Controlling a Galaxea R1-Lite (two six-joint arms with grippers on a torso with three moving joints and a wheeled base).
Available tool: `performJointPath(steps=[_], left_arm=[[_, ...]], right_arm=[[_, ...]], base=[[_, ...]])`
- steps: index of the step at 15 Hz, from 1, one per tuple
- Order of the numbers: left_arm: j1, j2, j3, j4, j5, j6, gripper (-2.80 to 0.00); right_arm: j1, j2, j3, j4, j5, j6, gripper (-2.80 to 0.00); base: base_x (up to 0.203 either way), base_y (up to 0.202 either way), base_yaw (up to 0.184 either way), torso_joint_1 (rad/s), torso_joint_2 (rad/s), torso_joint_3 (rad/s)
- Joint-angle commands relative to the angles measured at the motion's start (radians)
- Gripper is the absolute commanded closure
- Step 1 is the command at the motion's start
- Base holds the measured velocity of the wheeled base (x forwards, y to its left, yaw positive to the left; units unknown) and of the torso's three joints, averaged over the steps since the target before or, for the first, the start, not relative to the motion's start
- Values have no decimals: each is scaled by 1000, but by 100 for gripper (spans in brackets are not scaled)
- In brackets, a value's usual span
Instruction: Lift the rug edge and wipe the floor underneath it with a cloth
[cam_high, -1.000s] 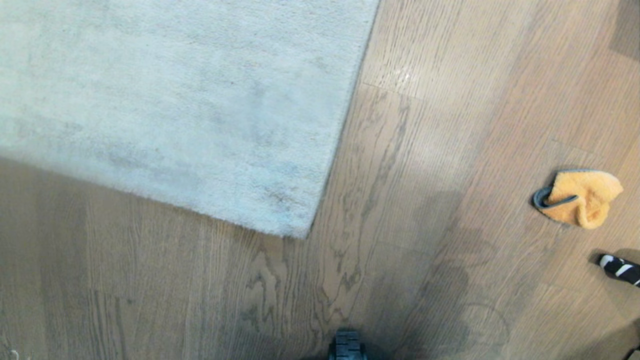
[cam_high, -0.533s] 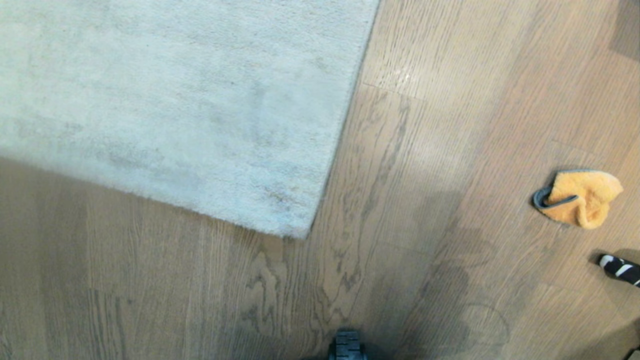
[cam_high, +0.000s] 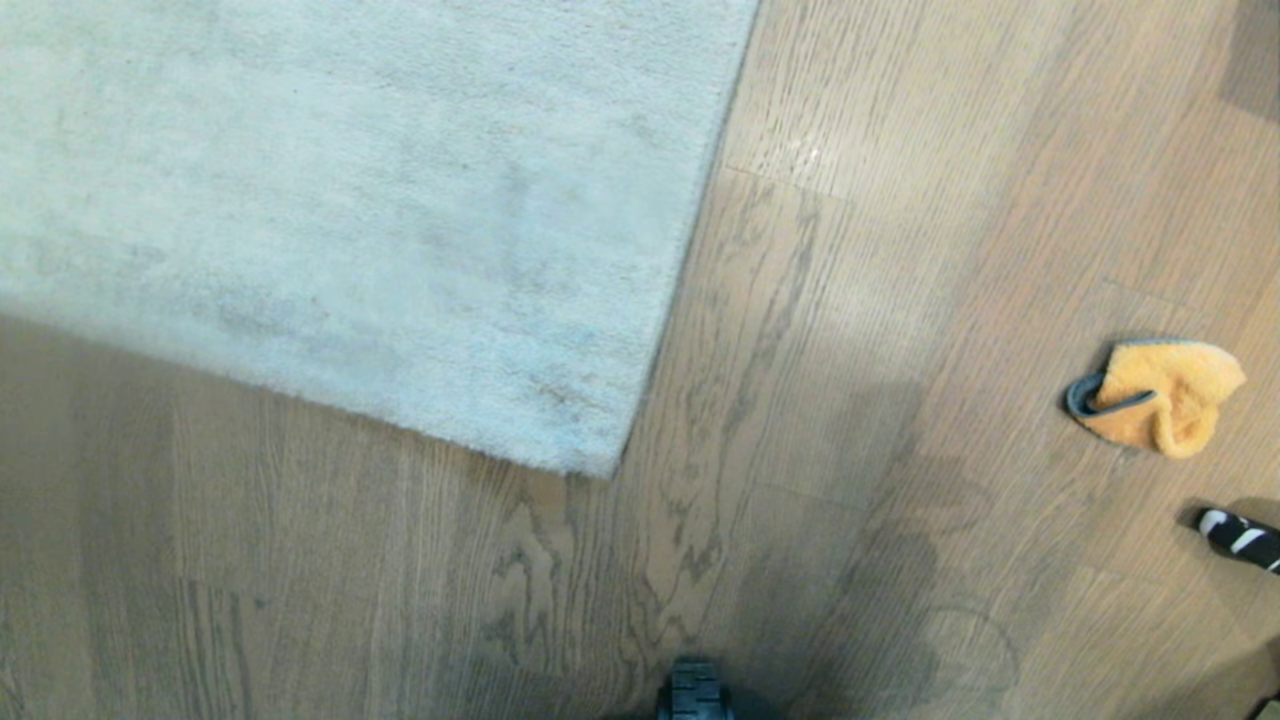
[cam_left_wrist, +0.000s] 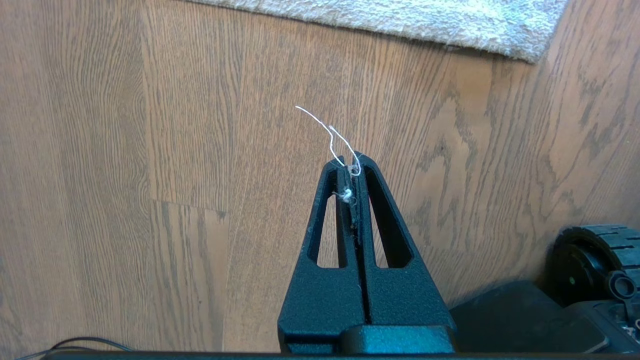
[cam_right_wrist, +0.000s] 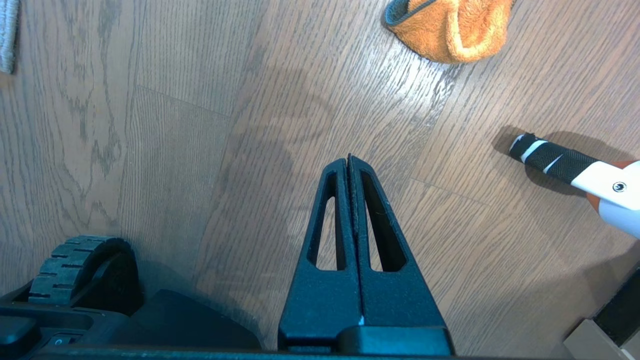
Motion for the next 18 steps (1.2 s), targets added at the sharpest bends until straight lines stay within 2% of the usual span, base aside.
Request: performJointPath(steps=[1, 8, 12, 18], left_arm=[[0, -1, 0, -1, 0, 0, 0], [1, -1, 2, -1, 0, -4, 0], [1, -1, 0, 1, 5, -41, 0], [0, -1, 0, 1, 6, -43, 0]], right_arm=[[0, 1, 0, -1, 0, -1, 0], [0, 1, 0, -1, 0, -1, 0], [0, 1, 0, -1, 0, -1, 0], [0, 0, 0, -1, 0, -1, 0]], base=[[0, 0, 0, 0, 0, 0], [0, 0, 0, 0, 0, 0], [0, 0, 0, -1, 1, 12], [0, 0, 0, 3, 2, 172]])
